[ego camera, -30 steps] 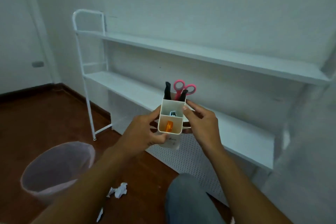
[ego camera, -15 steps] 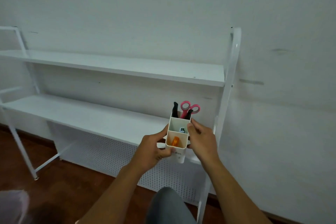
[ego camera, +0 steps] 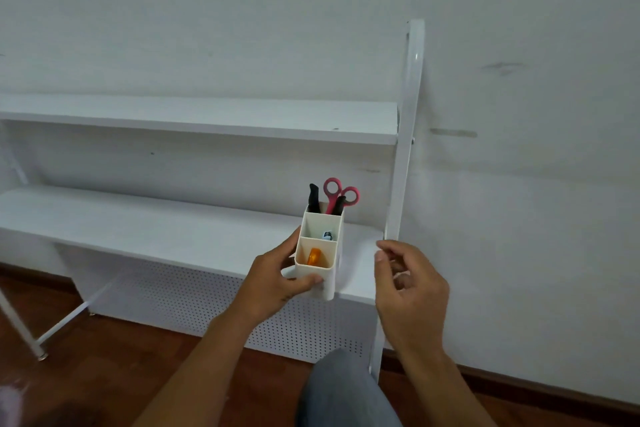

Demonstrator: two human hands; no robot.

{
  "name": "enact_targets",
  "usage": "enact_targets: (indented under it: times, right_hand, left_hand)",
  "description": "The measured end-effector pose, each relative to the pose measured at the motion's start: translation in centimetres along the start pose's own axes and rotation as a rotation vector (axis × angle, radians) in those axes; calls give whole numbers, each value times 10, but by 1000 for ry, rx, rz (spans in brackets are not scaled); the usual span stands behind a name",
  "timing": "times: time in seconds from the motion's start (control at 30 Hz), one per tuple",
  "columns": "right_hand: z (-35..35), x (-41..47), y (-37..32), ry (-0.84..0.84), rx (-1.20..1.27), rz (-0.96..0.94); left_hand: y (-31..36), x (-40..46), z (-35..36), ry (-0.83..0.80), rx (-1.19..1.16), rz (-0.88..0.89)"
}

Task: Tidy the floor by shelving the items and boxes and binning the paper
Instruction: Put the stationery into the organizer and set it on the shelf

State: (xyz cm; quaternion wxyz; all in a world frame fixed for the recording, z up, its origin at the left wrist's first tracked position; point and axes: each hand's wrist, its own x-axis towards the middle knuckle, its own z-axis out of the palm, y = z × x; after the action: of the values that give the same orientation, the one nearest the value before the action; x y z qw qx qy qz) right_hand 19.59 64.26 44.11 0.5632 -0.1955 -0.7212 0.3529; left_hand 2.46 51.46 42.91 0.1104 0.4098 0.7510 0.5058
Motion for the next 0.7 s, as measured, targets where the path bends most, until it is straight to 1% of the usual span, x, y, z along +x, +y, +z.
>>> enact_targets:
  times: [0.03,0.07,0.1,0.2,0.27,0.4,0.7]
  right_hand:
    - [-4,1,6,58,-19,2]
    - [-6,3,11,72,-34,29]
    - [-5,6,15,39,-46,75]
    - [0,11,28,-163,-113,230]
    - [3,13,32,-210,-145,282]
    - [4,14,33,-209,-135,325]
    - [2,7,38,-195,-102,309]
  left_hand:
    - [0,2,2,-9,-24,-10]
    - [0,4,4,-14,-41,-16]
    - [2,7,8,-14,-44,-18]
    - [6,22,18,-17,-8,-24]
    - [7,34,25,-26,6,-25]
    - [5,57,37,-56,19,-16]
    - [6,94,67,-114,-13,25]
